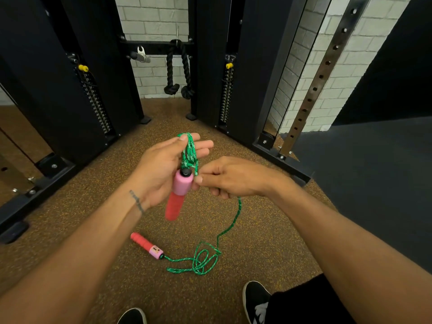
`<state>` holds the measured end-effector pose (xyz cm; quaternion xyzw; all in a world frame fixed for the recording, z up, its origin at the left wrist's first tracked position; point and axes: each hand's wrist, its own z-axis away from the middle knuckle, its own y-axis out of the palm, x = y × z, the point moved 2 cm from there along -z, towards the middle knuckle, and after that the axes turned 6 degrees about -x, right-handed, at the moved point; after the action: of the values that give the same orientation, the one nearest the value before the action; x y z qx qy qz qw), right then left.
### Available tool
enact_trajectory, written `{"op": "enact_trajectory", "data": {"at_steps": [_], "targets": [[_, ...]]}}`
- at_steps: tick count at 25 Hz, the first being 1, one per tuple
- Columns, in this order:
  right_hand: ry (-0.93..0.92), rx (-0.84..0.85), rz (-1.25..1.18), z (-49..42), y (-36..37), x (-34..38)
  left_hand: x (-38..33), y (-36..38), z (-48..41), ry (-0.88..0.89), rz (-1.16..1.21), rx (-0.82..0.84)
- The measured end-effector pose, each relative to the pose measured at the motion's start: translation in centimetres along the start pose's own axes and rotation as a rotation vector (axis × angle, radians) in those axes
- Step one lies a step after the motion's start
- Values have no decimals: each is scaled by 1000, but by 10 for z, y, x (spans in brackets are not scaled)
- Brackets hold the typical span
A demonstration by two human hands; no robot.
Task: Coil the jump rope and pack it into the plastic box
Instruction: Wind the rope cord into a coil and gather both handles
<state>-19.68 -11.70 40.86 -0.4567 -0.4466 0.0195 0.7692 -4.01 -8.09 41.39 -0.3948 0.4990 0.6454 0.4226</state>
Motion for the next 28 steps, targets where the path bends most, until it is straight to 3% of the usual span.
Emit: {"op": "enact_trajectory", "data": {"at_steps": [3,7,10,12,14,19,24,28], "targets": [[-40,-30,224,-5,2,-3,-8,6,6,-44,112,45],[-98,-5,186,-6,1,6,-2,0,4,1,25,-24],[-243,-94,255,-3,0,16,5,-5,-2,18,-141,-10],[-236,-169,88,0,-9,16,8,-6,1,36,-363,51],[-191,-221,-132,1,-20,11,10,-5,4,27,-433,113],[-196,-400,-395,0,-32,-1,5,2,10,-67,-212,259],[-192,-411,-389,0,-33,-2,1,5,17,-94,-227,405],[-120,-334,-483,-2,-31,-9,5,8,16,-42,-145,375]]}}
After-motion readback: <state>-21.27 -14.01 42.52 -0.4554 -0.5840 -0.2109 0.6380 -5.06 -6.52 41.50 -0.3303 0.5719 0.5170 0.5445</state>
